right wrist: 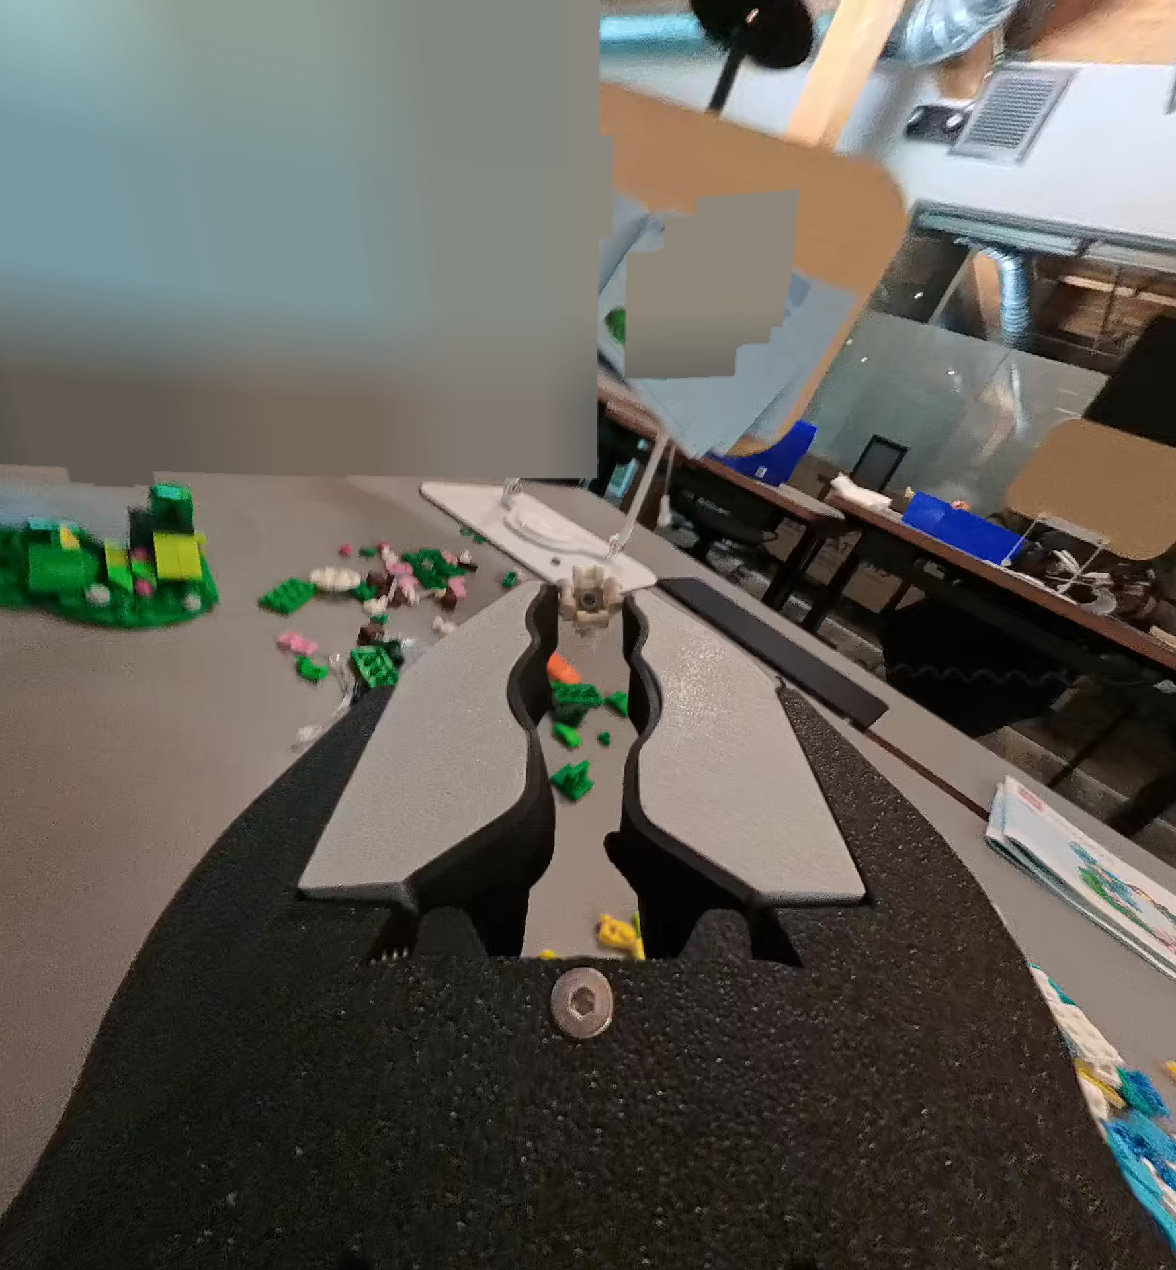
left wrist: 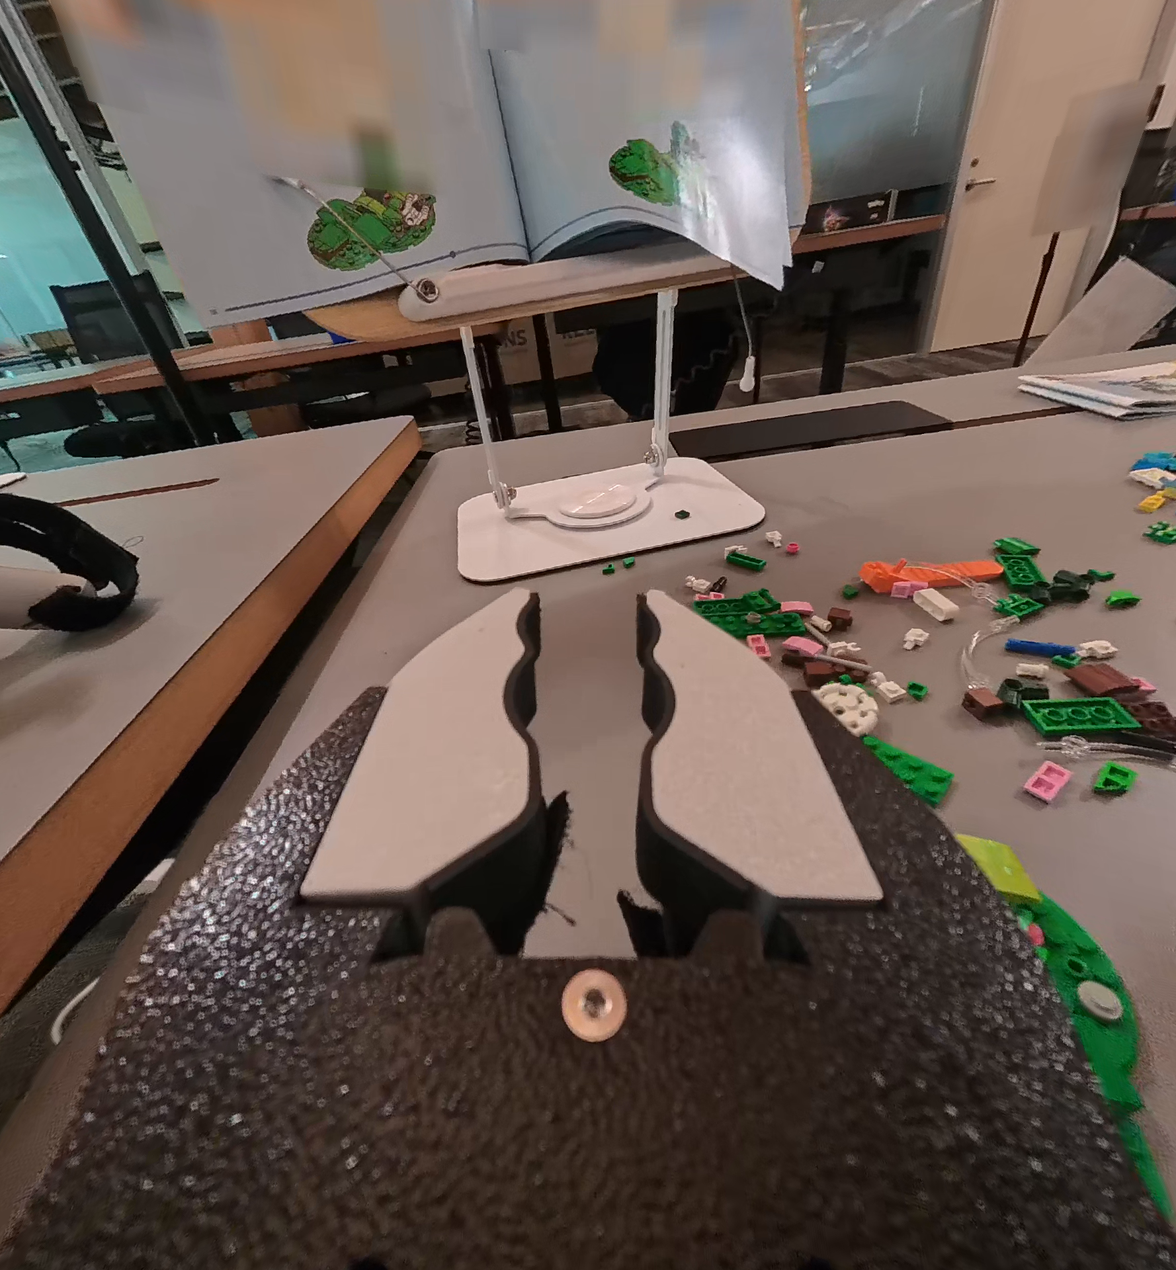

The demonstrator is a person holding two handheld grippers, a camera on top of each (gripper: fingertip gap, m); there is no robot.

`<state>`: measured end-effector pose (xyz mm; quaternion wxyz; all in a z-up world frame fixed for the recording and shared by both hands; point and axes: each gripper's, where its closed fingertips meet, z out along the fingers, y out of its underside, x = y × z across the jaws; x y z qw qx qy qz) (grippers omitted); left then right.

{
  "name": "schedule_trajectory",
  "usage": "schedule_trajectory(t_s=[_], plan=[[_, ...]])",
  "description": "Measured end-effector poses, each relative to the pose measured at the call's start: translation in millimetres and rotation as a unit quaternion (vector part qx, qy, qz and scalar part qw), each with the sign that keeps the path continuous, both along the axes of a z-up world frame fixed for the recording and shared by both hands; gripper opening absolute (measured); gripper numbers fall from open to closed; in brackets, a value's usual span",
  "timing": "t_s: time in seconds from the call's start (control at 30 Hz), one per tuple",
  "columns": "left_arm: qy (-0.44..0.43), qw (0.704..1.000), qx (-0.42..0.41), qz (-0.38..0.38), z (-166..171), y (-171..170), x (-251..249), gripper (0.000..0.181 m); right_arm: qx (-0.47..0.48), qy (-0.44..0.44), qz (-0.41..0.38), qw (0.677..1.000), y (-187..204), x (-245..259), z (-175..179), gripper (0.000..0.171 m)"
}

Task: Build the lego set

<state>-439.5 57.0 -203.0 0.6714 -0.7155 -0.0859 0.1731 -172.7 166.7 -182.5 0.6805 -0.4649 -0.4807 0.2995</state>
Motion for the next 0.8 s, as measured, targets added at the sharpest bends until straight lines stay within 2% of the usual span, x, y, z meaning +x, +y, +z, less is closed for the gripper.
schedule_trajectory(t_s=[0.13,0.3,0.43,0.53,0.67,0.8], plan=[[0.019,1.000,-0.010,0.005,-1.1,0.6,1.6,0.026,0.042,0.051,-0.042,0.997,12.8,42.3,38.9,0.018],[0.018,1.000,-0.009,0.024,-1.3,-1.6,-5.1,0.025,0.159,-0.015,-0.169,0.973,56.2,126.4,50.3,0.017],[0.003,0.999,0.010,0.037,1.3,-6.7,-10.2,0.025,0.206,-0.042,-0.229,0.950,91.4,186.4,61.4,0.017],[-0.009,0.998,0.017,0.054,0.8,-11.2,-15.4,0.024,0.202,-0.043,-0.253,0.945,124.8,212.7,58.3,0.017],[-0.022,0.996,0.033,0.077,2.3,-18.8,-22.5,0.024,0.150,-0.051,-0.271,0.949,172.7,233.4,28.0,0.018],[-0.027,0.994,0.036,0.096,1.9,-23.5,-27.6,0.023,0.131,-0.045,-0.273,0.952,191.0,252.5,22.1,0.017]])
